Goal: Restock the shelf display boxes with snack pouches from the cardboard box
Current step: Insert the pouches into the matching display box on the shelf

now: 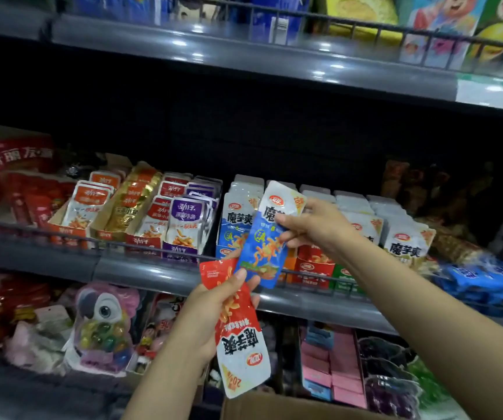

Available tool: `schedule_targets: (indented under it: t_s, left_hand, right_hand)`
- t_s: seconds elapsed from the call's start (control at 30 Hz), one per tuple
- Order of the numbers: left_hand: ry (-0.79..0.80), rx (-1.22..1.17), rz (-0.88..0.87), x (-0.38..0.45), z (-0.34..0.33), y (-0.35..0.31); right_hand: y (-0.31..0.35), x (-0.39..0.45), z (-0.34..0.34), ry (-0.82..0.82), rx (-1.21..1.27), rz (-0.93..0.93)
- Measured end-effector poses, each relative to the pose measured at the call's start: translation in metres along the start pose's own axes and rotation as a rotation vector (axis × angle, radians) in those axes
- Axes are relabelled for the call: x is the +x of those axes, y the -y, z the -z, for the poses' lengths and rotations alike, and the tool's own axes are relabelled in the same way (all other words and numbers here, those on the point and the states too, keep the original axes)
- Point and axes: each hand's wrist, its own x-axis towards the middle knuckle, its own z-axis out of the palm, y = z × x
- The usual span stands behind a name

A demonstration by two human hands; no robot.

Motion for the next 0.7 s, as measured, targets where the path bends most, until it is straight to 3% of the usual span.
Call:
schedule_targets:
  t_s: [0.13, 0.27, 0.43, 0.57, 0.7]
  left_hand:
    - [-0.102, 0.005, -0.070, 0.004, 0.007, -0.004]
    - [-0.141, -0.033, -0.063, 0.007, 0.010, -0.010]
    - [-0.156, -0.080, -0.032, 0.009, 0.014, -0.015]
    - [-0.150, -0.112, -0.007, 0.011, 0.016, -0.016]
    - [-0.142, -0.127, 0.002, 0.011, 0.015, -0.016]
  right_hand:
    - [0.007, 0.028, -0.015, -0.201, -0.060, 0.135]
    - [0.006, 0.058, -0.033, -0.256, -0.095, 0.192]
    - [-0.007, 0.080, -0.049, -0.206, -0.210, 0.158]
    - [-0.029, 0.080, -0.053, -0.186, -0.457, 0.085]
    - [-0.034, 0.073, -0.051, -0.203, -0.469, 0.071]
